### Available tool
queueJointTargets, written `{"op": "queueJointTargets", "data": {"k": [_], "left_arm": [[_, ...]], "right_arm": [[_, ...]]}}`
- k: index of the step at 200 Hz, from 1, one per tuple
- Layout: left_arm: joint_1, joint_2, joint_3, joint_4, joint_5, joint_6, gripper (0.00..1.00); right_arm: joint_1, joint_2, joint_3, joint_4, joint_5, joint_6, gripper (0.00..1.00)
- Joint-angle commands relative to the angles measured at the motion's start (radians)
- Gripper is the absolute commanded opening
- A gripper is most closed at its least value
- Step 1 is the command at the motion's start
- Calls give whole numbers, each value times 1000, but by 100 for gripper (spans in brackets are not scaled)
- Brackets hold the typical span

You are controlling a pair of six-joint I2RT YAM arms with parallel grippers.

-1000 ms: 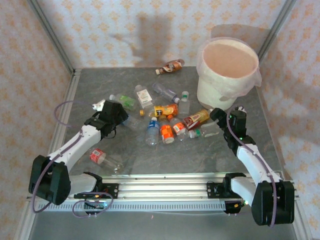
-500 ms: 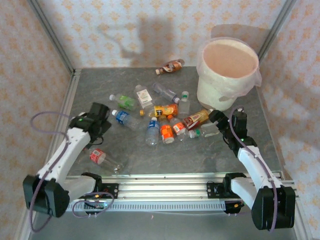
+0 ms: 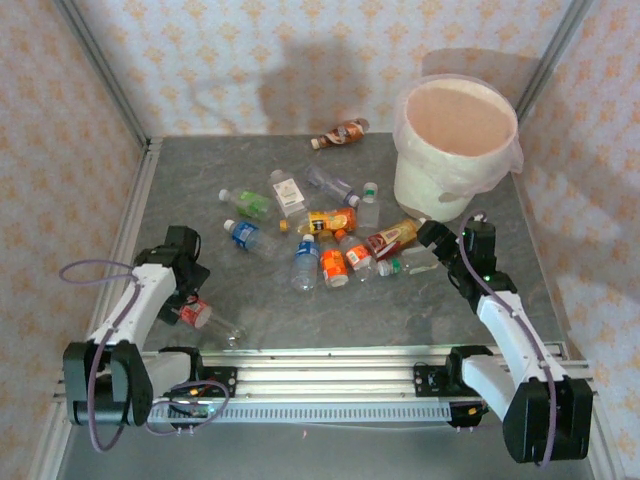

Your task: Put the plastic bottles in the bin

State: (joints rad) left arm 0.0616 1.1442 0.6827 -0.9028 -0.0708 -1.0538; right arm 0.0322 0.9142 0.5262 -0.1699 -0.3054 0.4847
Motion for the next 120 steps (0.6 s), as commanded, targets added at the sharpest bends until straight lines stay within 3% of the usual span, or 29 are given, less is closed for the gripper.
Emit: {"op": "queueJointTargets", "data": {"k": [1,42,97,120], "left_arm": [[12,20,-53,48,-2,-45,100],[14,0,-164,219,49,-22,93],[14,-78,-241,389,85,77,71],[15,-115,-235,453,142,148,67]], "right_arm": [[8,-31,28,-26,27,-23,99],[8,-44,44,-38,17,-24,99],[14,-80,70,-18,-32,-3,99],[24,-114,56,32,-66,23,99]]}}
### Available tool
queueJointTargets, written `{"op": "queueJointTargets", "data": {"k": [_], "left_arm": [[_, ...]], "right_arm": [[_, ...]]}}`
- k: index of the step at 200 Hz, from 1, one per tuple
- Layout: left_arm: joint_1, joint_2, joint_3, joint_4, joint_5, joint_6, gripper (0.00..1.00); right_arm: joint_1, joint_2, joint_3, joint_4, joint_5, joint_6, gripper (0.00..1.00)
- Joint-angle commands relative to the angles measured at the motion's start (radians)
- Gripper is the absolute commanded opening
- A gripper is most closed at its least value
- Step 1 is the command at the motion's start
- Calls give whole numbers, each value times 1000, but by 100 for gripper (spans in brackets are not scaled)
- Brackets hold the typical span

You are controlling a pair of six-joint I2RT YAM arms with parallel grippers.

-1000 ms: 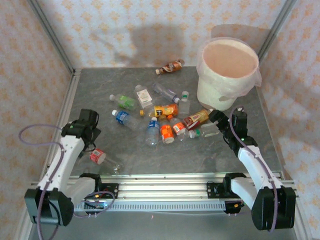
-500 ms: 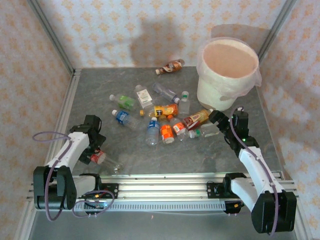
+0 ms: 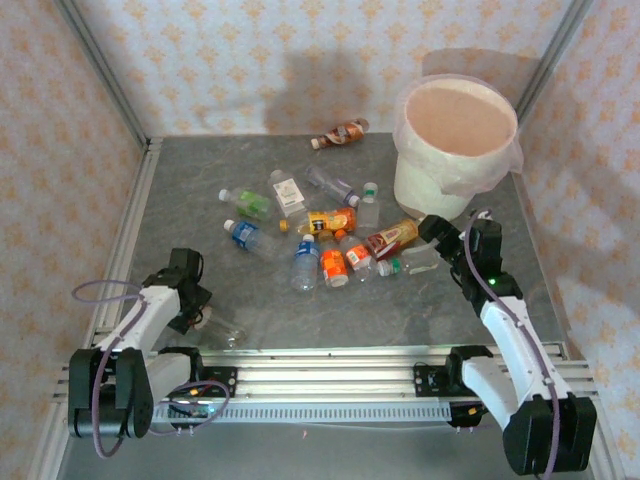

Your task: Put the plastic bottles in the bin

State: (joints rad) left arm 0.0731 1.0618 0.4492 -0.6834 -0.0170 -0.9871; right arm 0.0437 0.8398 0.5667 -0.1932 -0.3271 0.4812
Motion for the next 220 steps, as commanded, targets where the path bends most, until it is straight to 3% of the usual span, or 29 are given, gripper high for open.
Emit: {"op": "queueJointTargets", "data": {"k": [1,30,52,74,121,146,190,220], "left_arm": [[3,-35,0,234,90,84,67],[1,-168,49,241,135,128,62],[-8,-268,94,335,265,151,63],[-65,-270,178,417,356,152,63],[-353,-38,423,550,414,238,62],[-444,113,535,675,486,244,61],[-590,328,744,757,556,293,60],[-644,432,804,873,613,239,60]], "right_arm": [[13,-41,15,57,-45,29,99],[20,-57,-12,155,-142,107,99],[31,-51,-60,269,-221,168,99],[54,-32,-71,311,-256,178,99],[141,36,9,321,-384,118,99],[201,73,83,305,-464,97,99],[324,134,202,272,-555,58,99],[367,177,260,208,-500,28,99]]}}
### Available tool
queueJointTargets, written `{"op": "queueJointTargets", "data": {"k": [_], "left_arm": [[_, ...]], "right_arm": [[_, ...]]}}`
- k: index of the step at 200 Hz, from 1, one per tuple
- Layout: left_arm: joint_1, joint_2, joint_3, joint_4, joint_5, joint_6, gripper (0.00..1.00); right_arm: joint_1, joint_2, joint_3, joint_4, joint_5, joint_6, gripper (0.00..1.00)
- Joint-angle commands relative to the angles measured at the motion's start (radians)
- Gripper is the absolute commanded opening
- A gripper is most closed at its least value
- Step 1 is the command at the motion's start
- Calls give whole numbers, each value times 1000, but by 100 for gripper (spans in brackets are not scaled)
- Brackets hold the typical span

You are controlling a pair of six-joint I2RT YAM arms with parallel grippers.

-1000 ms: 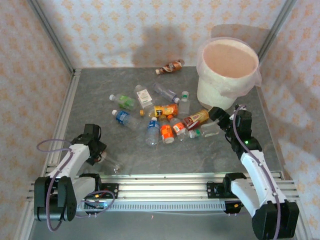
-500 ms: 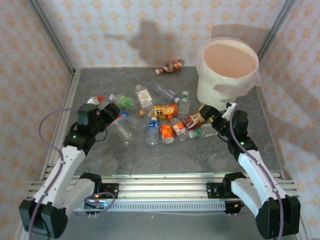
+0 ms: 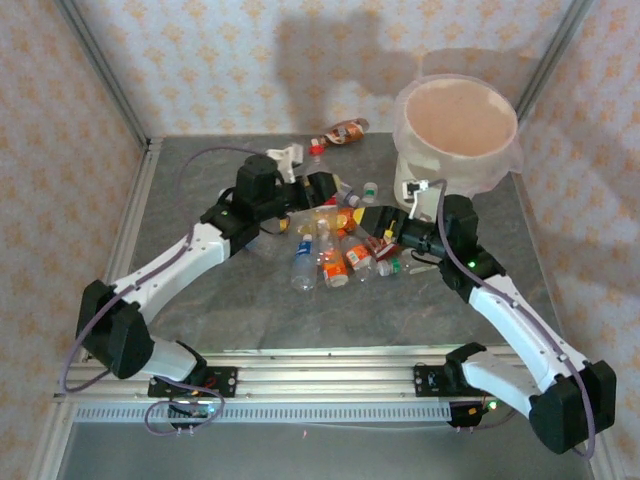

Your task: Put the plastic bottles in the bin

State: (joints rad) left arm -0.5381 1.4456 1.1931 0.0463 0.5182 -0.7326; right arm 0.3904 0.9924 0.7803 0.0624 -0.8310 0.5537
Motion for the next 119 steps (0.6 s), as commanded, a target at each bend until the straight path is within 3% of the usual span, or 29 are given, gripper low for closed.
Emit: {"op": "queueJointTargets", "data": {"k": [1,63,100,119], "left_arm": [[-35,51,62,145,79,-17,60],[-90,147,119,194,112,-54,60],[-95,168,109,263,130,-104,60],[-104,159,102,245,116,-84,60]], "right_arm": [[21,26,47,-50,7,-47,99],[68,118,90,-46,-97,-141,99],[69,109,80,-16,17,-145,100],[68,109,75,6,22,-137,95]]}}
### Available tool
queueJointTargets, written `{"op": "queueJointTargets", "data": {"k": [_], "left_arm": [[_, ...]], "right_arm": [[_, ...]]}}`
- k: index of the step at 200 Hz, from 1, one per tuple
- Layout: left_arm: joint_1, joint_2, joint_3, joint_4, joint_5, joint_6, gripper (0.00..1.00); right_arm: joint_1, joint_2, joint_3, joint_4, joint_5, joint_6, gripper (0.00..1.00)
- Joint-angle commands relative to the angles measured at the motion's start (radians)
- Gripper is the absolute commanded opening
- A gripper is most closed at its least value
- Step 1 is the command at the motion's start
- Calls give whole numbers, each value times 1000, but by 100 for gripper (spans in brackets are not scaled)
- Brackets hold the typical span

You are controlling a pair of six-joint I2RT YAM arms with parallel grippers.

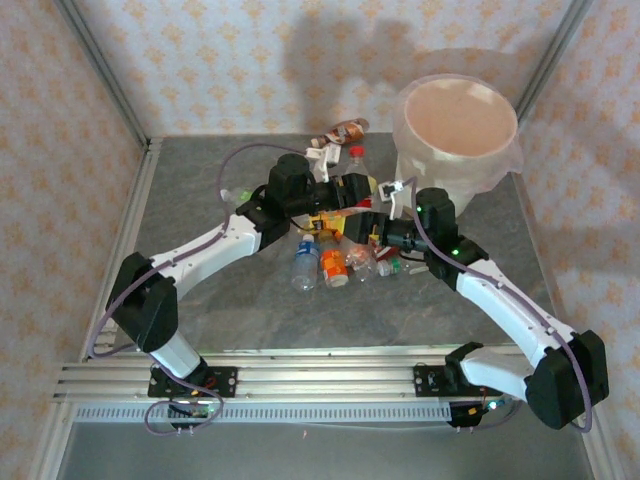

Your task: Put the plastic bottles in the bin

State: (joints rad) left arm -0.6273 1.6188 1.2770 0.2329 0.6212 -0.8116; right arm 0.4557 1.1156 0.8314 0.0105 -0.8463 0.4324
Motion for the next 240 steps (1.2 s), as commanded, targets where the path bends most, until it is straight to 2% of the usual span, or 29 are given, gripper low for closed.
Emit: {"op": "queueJointTargets", "data": {"k": [1,49,60,88,106,132,158,175,185,213,240], "left_arm": [[-15,-14,18,57,12,-5,60],[-22,-21,4,50,9,-14,60],[-22,-23,-1,55,3,-18,60],[-22,-23,11,50,7,-25,61],[-22,-26,33,28,24,-22,67],[-22,-50,77,-67,11,18,82],[-20,-76,151,-197,-11,71,87],[-20,-97,197,-265,-23,92,95],[-20,-117,218,-315,-49,117,100],[-20,-197,246,-425,-166,170,100],[-20,-306,191,-459,-347,163,100]], "right_arm": [[3,-14,24,56,37,-16,95],[3,4,25,-10,19,-29,84],[3,-1,26,-23,40,-34,72],[3,-15,21,-27,59,-65,59],[3,-17,27,-39,66,-89,51],[3,0,55,-66,46,-117,44],[3,-1,67,-87,93,-152,35],[3,-5,87,-118,126,-185,29],[3,-7,100,-134,142,-204,29],[3,-13,126,-198,241,-275,29],[-18,10,192,-290,356,-329,25]]}}
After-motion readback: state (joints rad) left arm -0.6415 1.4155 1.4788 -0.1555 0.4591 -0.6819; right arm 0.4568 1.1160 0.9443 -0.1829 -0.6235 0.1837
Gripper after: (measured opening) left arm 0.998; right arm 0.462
